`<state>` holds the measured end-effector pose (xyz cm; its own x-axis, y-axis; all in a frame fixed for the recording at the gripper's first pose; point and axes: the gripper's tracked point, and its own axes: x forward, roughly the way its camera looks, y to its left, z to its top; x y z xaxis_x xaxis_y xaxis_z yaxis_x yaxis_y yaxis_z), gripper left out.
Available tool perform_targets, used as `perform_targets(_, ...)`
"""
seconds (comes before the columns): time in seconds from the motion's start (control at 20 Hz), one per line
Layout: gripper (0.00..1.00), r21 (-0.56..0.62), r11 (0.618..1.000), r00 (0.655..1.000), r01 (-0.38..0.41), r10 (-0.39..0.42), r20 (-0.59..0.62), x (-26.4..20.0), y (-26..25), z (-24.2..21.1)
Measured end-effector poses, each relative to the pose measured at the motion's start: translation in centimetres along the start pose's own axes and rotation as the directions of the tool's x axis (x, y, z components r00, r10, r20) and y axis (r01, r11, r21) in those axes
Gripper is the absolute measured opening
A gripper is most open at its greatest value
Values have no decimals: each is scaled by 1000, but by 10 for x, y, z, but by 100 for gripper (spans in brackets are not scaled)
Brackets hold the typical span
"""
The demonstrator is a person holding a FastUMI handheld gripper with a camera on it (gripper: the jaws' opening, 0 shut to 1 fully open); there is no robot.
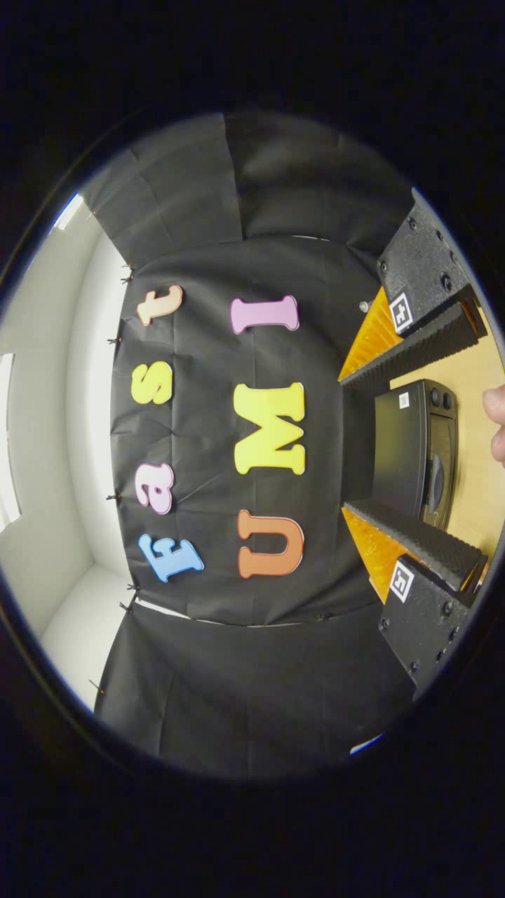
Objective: Open the toaster oven, put the food inside, and close the toaster oven door.
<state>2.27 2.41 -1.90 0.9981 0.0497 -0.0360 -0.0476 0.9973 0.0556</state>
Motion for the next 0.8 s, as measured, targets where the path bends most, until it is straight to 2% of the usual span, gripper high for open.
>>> perform_targets(0.55, 100, 44, 999, 986, -28, 35, -164, 54, 38, -75)
perform_targets(0.8, 100, 62, 998, 949, -33, 51, -312, 75, 49, -135)
